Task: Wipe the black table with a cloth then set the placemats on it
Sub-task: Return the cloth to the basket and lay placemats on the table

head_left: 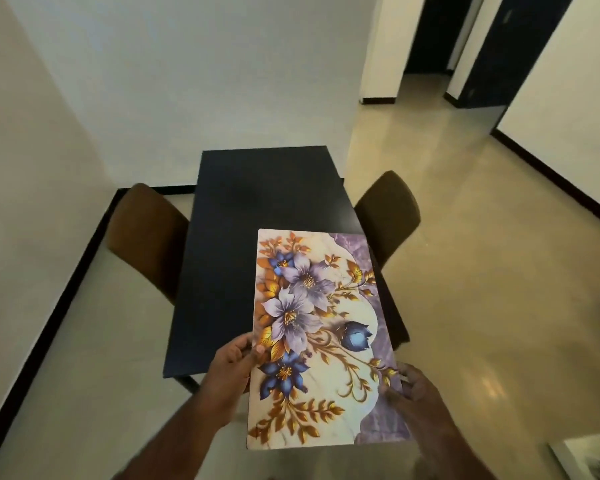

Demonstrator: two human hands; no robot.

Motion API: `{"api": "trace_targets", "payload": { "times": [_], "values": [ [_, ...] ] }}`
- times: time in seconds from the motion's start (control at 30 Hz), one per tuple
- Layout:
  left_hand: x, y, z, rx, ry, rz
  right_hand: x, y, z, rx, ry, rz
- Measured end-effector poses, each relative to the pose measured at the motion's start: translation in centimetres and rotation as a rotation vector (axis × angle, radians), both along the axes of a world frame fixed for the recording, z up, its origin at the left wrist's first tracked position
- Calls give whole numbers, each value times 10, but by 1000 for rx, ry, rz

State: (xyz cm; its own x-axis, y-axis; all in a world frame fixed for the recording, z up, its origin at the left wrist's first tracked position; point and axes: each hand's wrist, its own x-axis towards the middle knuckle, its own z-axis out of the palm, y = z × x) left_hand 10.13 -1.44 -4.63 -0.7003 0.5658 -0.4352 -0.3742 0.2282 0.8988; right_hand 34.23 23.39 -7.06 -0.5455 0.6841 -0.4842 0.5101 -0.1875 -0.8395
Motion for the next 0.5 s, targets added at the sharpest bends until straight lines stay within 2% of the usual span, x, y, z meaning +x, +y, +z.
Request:
{"api": "trace_targets", "payload": {
  "times": [0.23, 0.5],
  "values": [
    [-66, -17, -2, 26, 60, 122, -108, 14, 16, 38, 21, 48],
    [-123, 42, -24, -77, 62, 257, -202, 91, -6, 147, -80, 148]
  ]
}}
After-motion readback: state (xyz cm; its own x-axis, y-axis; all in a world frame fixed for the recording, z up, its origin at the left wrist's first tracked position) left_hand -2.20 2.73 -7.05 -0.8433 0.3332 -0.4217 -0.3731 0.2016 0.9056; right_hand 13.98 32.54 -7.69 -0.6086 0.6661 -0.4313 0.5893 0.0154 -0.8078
